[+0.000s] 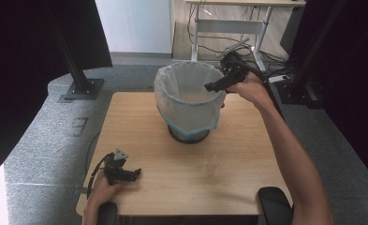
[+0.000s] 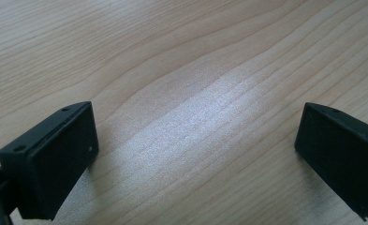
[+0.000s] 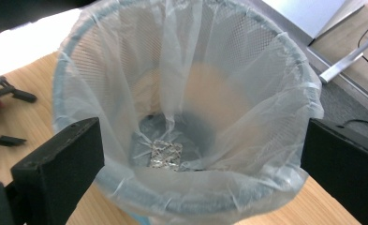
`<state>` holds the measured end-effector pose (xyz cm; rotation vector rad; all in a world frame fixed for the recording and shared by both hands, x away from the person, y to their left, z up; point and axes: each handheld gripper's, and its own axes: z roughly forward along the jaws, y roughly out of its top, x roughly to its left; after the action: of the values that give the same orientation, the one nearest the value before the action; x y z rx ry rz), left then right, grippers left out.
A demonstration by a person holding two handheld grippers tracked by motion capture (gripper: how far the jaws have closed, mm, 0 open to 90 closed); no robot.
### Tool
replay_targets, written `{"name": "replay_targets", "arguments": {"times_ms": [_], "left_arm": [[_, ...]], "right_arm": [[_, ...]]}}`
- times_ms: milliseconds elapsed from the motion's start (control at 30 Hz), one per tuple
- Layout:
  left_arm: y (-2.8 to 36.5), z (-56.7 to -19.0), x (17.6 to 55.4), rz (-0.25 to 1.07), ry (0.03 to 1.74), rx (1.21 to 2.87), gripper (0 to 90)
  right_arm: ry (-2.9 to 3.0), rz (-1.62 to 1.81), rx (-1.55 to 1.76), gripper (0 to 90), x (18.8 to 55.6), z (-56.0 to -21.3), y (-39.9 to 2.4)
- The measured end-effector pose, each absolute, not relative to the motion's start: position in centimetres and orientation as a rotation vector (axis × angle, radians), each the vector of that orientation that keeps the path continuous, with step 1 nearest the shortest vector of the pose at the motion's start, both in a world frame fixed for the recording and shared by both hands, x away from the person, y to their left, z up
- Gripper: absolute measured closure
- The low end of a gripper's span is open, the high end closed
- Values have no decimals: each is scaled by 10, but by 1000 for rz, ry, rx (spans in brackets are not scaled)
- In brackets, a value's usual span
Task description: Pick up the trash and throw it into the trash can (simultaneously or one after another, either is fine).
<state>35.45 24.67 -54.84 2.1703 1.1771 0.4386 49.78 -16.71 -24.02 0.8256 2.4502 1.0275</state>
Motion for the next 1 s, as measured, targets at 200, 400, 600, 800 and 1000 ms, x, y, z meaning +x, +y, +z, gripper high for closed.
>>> {"name": "replay_targets", "arguments": {"times_ms": [200,400,600,800,1000], "left_arm": [[247,-548,355,439,1179,2170,0],[246,-548,355,439,1179,2169,0],[246,-548,354,439,1180,2170,0],[246,-548,354,440,1179,2170,0],[246,-548,354,440,1180,2169,0]], "right_arm": [[2424,1055,846,0,485,-243,-186],[2394,1085,861,0,474,-251,-205],[2374,1087,870,0,463,-263,-221],[2385,1084,875,0,452,-277,-231],[2395,1067,866,0,441,-291,-237]]}}
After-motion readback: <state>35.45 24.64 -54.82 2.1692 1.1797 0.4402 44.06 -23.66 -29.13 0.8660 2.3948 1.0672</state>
